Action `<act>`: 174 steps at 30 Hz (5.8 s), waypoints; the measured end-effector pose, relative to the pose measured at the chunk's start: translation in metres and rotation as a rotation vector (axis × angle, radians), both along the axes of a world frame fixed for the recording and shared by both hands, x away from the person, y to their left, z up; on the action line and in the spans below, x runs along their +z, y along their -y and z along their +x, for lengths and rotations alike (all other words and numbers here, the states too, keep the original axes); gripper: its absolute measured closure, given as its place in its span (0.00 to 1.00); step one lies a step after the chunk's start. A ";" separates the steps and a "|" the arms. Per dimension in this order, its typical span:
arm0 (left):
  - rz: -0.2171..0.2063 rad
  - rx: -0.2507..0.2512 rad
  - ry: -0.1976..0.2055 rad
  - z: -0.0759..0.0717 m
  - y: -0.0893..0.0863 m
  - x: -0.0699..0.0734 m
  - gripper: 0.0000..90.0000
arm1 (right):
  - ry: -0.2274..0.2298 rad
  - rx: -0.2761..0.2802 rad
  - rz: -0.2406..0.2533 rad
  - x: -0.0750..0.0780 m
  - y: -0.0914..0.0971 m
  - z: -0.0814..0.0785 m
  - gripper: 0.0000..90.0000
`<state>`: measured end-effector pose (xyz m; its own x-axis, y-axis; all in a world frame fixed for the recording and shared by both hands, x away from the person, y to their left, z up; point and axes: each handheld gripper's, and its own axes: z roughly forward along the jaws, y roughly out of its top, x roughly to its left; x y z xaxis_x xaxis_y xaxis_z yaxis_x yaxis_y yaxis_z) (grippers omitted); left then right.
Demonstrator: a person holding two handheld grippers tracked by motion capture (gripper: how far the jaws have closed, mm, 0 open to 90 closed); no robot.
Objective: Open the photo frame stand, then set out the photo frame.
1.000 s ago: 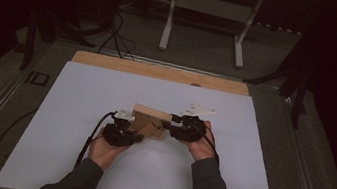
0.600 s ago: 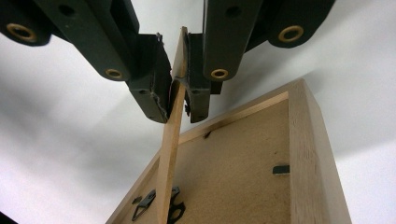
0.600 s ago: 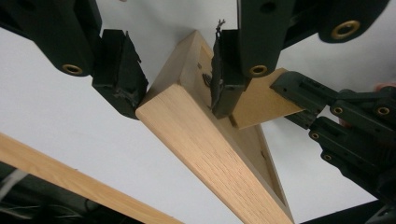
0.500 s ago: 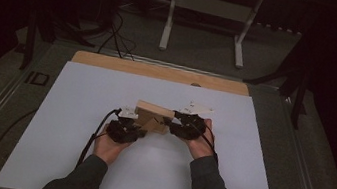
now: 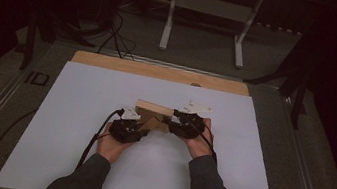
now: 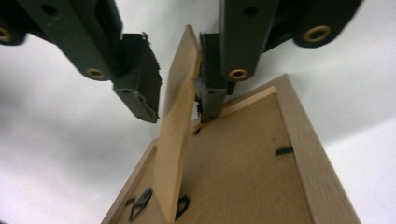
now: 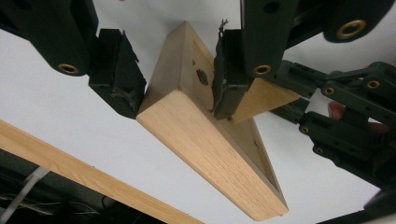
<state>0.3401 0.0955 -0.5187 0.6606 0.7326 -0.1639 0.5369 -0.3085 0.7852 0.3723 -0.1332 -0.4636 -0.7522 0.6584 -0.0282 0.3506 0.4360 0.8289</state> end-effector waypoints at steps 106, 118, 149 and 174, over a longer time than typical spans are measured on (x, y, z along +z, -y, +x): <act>-0.100 0.081 0.118 -0.042 -0.055 0.038 0.74 | -0.040 -0.115 0.221 0.000 0.061 -0.024 0.62; -0.056 0.059 0.108 -0.036 -0.040 0.033 0.76 | -0.058 -0.177 0.213 -0.008 0.048 -0.007 0.61; -0.024 0.034 0.080 -0.023 -0.027 0.029 0.90 | -0.086 -0.072 0.209 -0.021 0.014 0.004 0.97; 0.007 0.050 0.066 -0.016 -0.012 0.031 0.99 | -0.098 -0.055 0.225 -0.020 0.016 0.002 0.98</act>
